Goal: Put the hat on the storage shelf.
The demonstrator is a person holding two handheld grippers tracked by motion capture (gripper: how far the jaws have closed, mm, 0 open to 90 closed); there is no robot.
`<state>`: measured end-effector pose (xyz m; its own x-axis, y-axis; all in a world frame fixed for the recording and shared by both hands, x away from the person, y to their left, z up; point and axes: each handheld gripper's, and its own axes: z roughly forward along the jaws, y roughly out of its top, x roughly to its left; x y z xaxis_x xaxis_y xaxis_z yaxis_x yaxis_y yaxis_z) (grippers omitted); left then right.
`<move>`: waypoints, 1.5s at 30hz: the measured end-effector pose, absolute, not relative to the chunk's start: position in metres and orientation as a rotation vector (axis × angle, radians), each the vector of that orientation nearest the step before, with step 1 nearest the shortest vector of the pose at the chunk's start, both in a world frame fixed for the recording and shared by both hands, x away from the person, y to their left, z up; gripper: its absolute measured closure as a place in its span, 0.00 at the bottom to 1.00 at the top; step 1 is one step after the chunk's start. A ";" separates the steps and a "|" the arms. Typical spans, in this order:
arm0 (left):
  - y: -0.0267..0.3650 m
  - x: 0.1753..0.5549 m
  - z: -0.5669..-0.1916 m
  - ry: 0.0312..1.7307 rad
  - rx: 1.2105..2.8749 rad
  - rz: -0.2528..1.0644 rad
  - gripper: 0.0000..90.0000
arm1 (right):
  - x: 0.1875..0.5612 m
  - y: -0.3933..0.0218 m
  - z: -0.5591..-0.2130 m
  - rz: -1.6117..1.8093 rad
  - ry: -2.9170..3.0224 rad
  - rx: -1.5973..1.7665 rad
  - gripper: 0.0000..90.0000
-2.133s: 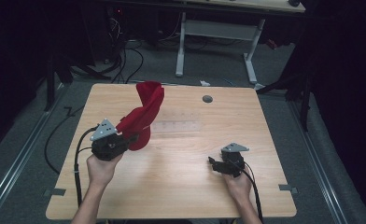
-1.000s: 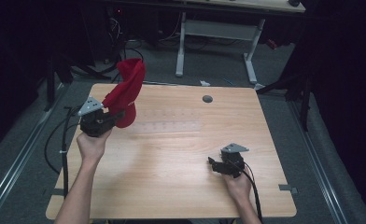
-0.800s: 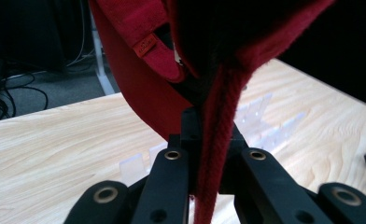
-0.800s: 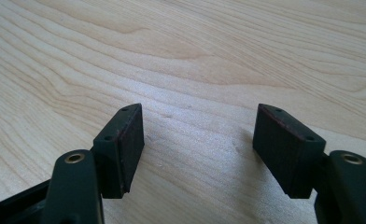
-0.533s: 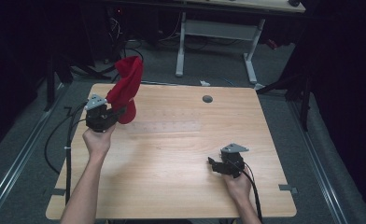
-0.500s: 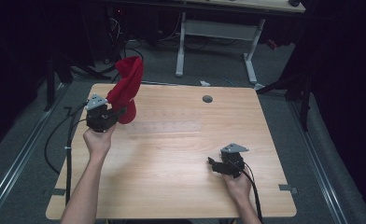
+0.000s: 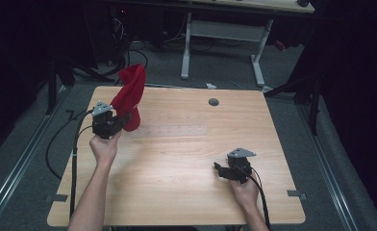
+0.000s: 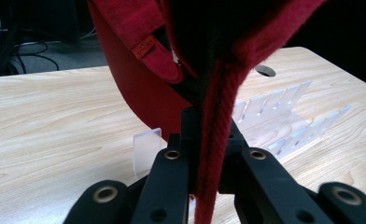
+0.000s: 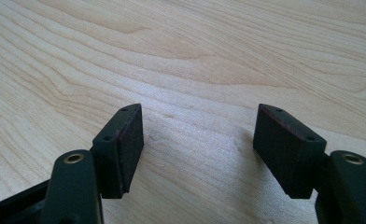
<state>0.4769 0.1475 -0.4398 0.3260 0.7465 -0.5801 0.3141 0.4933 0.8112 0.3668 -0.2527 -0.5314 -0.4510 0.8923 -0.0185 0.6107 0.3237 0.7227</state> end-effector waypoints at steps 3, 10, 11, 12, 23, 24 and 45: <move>0.144 0.477 -0.446 1.268 1.094 0.379 0.95 | 0.367 -0.253 -0.531 0.917 2.179 1.329 0.37; 0.142 0.475 -0.457 1.280 1.086 0.368 0.94 | 0.367 -0.253 -0.531 0.916 2.180 1.329 0.37; 0.142 0.475 -0.458 1.276 1.091 0.371 0.94 | 0.367 -0.253 -0.531 0.916 2.181 1.329 0.37; 0.142 0.473 -0.459 1.273 1.092 0.367 0.94 | 0.367 -0.252 -0.531 0.916 2.181 1.328 0.37; 0.142 0.461 -0.470 1.271 1.120 0.346 0.92 | 0.367 -0.252 -0.531 0.917 2.181 1.328 0.37; 0.141 0.461 -0.469 1.270 1.122 0.349 0.92 | 0.367 -0.252 -0.531 0.916 2.181 1.328 0.37; 0.155 0.446 -0.464 1.310 1.126 0.415 0.51 | 0.367 -0.252 -0.531 0.917 2.181 1.327 0.37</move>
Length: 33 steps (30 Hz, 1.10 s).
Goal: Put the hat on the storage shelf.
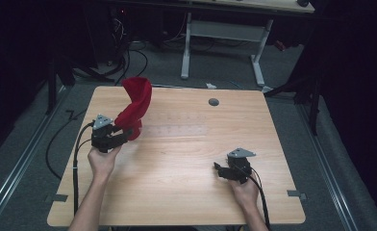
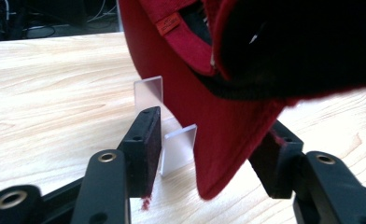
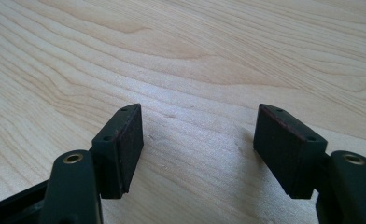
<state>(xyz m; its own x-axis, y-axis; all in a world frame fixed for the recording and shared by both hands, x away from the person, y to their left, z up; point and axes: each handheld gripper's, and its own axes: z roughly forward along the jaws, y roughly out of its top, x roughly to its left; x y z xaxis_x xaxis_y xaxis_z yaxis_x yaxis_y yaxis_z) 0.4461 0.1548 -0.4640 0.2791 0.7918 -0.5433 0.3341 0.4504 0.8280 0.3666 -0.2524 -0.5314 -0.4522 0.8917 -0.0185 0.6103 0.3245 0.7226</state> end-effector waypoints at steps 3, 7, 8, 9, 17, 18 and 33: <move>0.158 0.441 -0.463 1.322 1.117 0.412 0.50 | 0.367 -0.252 -0.531 0.918 2.181 1.328 0.37; 0.163 0.435 -0.461 1.322 1.095 0.409 0.50 | 0.367 -0.252 -0.531 0.917 2.181 1.328 0.37; 0.164 0.433 -0.460 1.323 1.093 0.409 0.50 | 0.367 -0.252 -0.531 0.917 2.181 1.329 0.37; 0.164 0.432 -0.460 1.324 1.092 0.410 0.50 | 0.367 -0.252 -0.531 0.917 2.181 1.329 0.37; 0.166 0.423 -0.458 1.330 1.108 0.407 0.47 | 0.367 -0.252 -0.531 0.917 2.181 1.329 0.37; 0.165 0.422 -0.457 1.327 1.102 0.397 0.46 | 0.367 -0.252 -0.531 0.917 2.181 1.329 0.37; 0.159 0.399 -0.455 1.300 1.118 0.412 0.46 | 0.367 -0.252 -0.531 0.917 2.180 1.330 0.37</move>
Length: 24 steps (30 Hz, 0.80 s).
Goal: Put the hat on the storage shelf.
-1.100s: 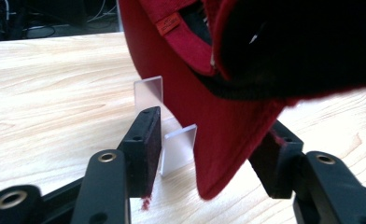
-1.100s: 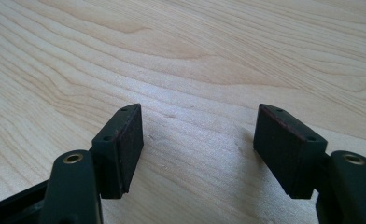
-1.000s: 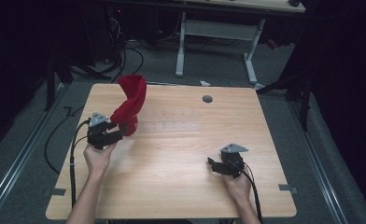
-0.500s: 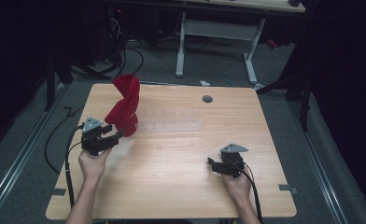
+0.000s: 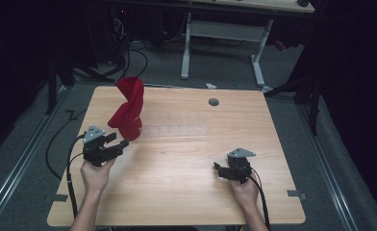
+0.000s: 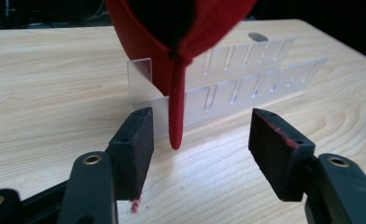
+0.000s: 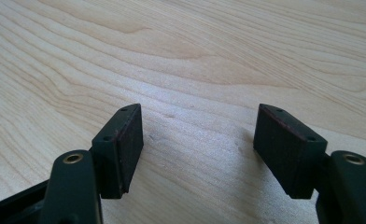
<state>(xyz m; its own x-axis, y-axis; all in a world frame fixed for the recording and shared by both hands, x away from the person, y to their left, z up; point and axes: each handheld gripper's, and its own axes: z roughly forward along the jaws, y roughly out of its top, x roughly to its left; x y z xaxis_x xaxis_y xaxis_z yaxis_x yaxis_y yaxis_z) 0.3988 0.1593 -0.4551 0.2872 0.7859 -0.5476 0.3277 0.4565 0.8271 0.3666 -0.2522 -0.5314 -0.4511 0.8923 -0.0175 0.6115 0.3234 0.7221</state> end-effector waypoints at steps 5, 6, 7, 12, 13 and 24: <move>0.153 0.389 -0.451 1.268 1.137 0.410 0.46 | 0.367 -0.252 -0.531 0.917 2.180 1.329 0.37; 0.153 0.387 -0.450 1.263 1.135 0.406 0.47 | 0.367 -0.252 -0.531 0.917 2.180 1.329 0.37; 0.152 0.385 -0.449 1.256 1.133 0.402 0.47 | 0.367 -0.252 -0.531 0.917 2.180 1.329 0.37; 0.148 0.379 -0.446 1.238 1.141 0.391 0.48 | 0.367 -0.252 -0.531 0.917 2.180 1.329 0.37; 0.147 0.378 -0.446 1.236 1.141 0.389 0.48 | 0.367 -0.252 -0.531 0.917 2.180 1.329 0.37; 0.137 0.367 -0.449 1.211 1.175 0.369 0.48 | 0.367 -0.252 -0.531 0.917 2.179 1.329 0.37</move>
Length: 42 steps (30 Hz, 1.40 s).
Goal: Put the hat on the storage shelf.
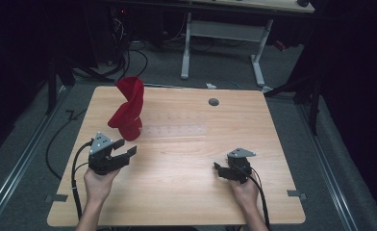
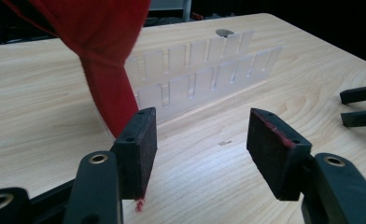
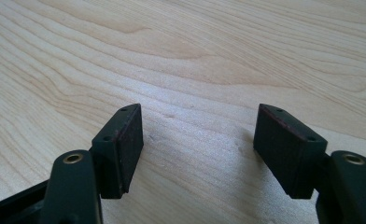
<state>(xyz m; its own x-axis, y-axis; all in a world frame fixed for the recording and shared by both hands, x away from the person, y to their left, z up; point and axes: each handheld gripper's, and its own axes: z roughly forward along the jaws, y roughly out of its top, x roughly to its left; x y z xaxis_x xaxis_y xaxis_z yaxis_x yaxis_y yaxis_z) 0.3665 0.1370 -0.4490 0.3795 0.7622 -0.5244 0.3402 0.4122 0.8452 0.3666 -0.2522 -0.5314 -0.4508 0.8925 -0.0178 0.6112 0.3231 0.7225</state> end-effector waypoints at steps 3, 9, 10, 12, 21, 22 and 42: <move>0.135 0.364 -0.453 1.212 1.184 0.363 0.48 | 0.367 -0.252 -0.531 0.917 2.179 1.329 0.37; 0.131 0.360 -0.458 1.212 1.196 0.344 0.48 | 0.367 -0.252 -0.531 0.917 2.180 1.329 0.37; 0.130 0.359 -0.459 1.211 1.200 0.342 0.48 | 0.367 -0.252 -0.531 0.917 2.180 1.329 0.37; 0.128 0.359 -0.460 1.209 1.204 0.339 0.48 | 0.367 -0.252 -0.531 0.917 2.181 1.329 0.37; 0.119 0.355 -0.465 1.200 1.222 0.310 0.47 | 0.367 -0.252 -0.531 0.917 2.179 1.330 0.37; 0.118 0.355 -0.466 1.200 1.222 0.304 0.47 | 0.367 -0.252 -0.531 0.917 2.179 1.330 0.37; 0.096 0.353 -0.484 1.210 1.263 0.266 0.49 | 0.367 -0.252 -0.531 0.916 2.180 1.330 0.37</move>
